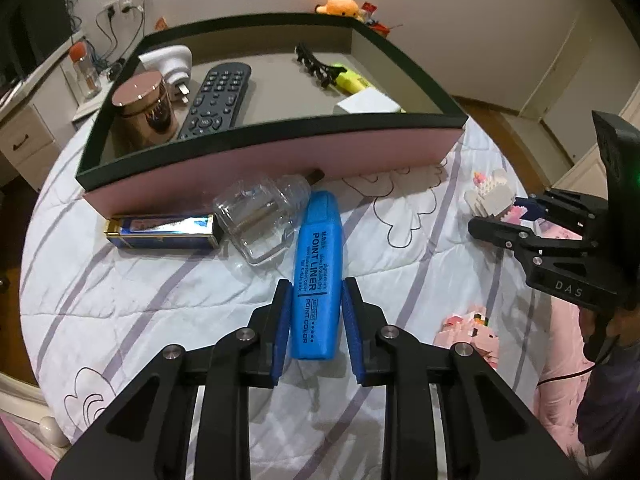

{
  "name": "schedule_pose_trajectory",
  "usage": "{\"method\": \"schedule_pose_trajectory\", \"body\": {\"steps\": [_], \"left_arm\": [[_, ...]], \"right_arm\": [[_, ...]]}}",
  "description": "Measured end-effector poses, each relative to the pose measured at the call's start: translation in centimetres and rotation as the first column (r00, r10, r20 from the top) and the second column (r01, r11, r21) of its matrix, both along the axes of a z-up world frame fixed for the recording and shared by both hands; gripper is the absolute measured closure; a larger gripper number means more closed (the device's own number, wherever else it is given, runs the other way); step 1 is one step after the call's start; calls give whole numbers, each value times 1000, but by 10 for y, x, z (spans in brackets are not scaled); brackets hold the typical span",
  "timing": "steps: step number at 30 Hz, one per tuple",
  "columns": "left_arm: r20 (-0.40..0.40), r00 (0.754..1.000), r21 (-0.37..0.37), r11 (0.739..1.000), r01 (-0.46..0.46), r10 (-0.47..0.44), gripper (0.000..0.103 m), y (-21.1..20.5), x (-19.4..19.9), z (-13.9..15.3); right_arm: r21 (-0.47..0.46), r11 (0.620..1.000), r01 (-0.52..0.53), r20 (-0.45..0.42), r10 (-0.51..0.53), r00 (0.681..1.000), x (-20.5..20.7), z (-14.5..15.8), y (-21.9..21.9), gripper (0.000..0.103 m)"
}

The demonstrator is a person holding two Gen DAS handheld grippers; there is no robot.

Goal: Organize rigid objects

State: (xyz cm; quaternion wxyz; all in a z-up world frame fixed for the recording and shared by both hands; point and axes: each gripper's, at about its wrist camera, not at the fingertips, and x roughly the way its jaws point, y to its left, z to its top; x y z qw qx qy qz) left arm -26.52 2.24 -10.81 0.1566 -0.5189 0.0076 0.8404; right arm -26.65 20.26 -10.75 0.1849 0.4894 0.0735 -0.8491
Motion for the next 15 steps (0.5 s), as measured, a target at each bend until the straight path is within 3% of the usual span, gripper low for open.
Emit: {"method": "schedule_pose_trajectory", "body": {"steps": [4, 8, 10, 11, 14, 15], "left_arm": [[-21, 1000, -15, 1000, 19, -19, 78, 0, 5, 5], [88, 996, -4, 1000, -30, 31, 74, -4, -11, -17], [64, 998, -10, 1000, -26, 27, 74, -1, -13, -17], [49, 999, -35, 999, -17, 18, 66, 3, -14, -16], [52, 999, -52, 999, -7, 9, 5, 14, -23, -17], [44, 999, -58, 998, -11, 13, 2, 16, -25, -18]], "right_arm": [[-1, 1000, -3, -2, 3, 1000, 4, 3, 0, 65], [-15, 1000, 0, 2, 0, 1000, 6, 3, 2, 65], [-18, 1000, 1, 6, -1, 1000, 7, 2, 4, 65], [-17, 1000, 0, 8, 0, 1000, 8, 1, 5, 65], [-16, 1000, 3, 16, -3, 1000, 7, 0, 8, 65], [-15, 1000, 5, 18, -5, 1000, 6, -1, 9, 65]]}}
